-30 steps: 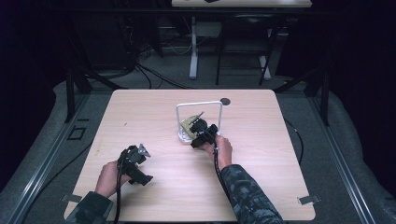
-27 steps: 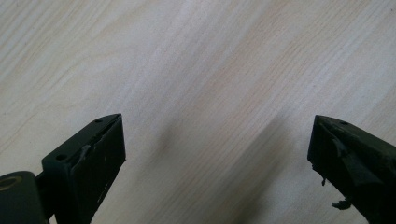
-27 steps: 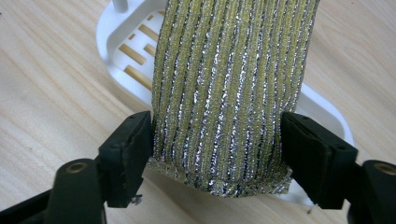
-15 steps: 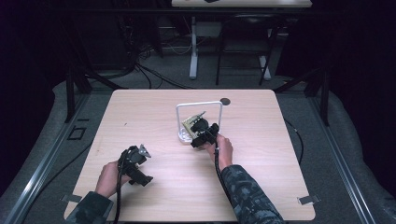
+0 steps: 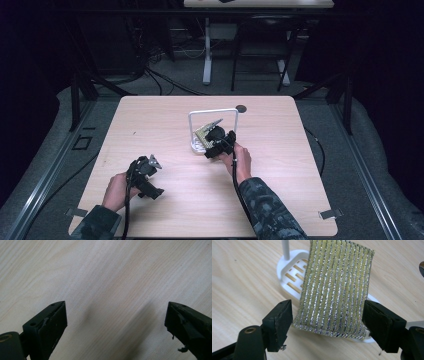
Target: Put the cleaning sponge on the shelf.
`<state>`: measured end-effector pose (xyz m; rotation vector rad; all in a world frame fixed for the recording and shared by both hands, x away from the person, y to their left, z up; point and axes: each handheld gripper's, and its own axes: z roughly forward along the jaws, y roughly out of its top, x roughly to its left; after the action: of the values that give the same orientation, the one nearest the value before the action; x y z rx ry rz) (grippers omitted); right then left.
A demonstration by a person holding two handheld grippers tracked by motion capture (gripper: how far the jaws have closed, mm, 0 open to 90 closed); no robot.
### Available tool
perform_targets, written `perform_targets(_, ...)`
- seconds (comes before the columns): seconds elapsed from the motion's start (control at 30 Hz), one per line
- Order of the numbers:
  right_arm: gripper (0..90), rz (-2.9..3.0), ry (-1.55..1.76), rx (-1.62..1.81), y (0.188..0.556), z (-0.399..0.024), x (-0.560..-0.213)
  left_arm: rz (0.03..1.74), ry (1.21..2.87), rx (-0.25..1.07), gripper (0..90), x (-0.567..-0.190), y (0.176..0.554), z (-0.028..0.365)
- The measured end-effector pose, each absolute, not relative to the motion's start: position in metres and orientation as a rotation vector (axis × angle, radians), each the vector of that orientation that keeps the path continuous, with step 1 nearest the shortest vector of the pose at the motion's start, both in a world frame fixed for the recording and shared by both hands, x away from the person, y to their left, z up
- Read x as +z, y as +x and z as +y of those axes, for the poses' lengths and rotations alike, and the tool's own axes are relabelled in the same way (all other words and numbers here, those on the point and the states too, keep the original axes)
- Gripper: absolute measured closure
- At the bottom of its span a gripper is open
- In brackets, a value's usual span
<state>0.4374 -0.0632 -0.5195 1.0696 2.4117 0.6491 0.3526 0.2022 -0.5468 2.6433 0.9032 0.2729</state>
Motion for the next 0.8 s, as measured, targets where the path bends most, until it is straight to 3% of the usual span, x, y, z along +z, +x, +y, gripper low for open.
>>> perform_targets(0.8, 16.0, 2.417, 1.051, 0.704, 0.392, -0.11, -0.477, 0.91, 2.643, 0.277, 4.3, -0.547, 0.352, 0.202)
